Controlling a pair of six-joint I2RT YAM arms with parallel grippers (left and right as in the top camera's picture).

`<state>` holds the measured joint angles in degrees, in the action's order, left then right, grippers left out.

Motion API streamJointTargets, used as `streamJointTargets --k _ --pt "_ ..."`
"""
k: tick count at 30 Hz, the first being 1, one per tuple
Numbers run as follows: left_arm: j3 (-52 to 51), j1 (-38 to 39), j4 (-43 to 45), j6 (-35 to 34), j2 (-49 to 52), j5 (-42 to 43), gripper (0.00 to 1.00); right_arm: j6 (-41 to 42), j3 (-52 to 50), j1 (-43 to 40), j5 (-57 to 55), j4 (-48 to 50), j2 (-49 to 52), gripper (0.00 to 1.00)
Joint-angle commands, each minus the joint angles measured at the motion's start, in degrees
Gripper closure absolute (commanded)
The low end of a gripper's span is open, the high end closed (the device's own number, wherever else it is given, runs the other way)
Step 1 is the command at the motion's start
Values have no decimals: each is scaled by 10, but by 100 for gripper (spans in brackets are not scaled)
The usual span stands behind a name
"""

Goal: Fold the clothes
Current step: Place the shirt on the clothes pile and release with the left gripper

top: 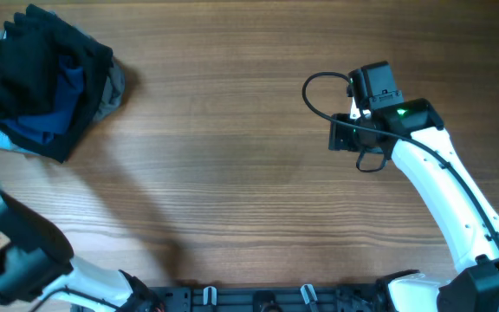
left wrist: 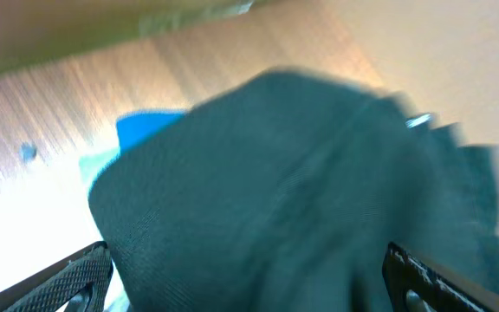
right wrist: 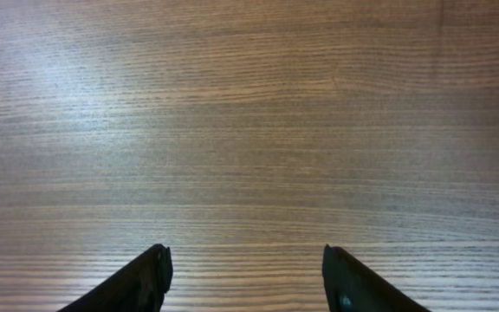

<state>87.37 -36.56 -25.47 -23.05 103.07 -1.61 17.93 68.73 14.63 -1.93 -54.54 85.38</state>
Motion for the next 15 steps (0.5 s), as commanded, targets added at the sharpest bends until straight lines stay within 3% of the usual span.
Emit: streamJointTargets --k 1,6,11,15 --pt "23 -3 39 1 -104 21 0 1 3 1 7 14 -8 34" --pt "23 -3 64 0 -139 95 0 1 2 1 7 16 -6 33" --pt "23 16 7 1 -103 210 0 2 2 1 9 16 -5 33" --pt "22 71 -47 1 -45 244 0 3 2 1 20 24 -5 28"
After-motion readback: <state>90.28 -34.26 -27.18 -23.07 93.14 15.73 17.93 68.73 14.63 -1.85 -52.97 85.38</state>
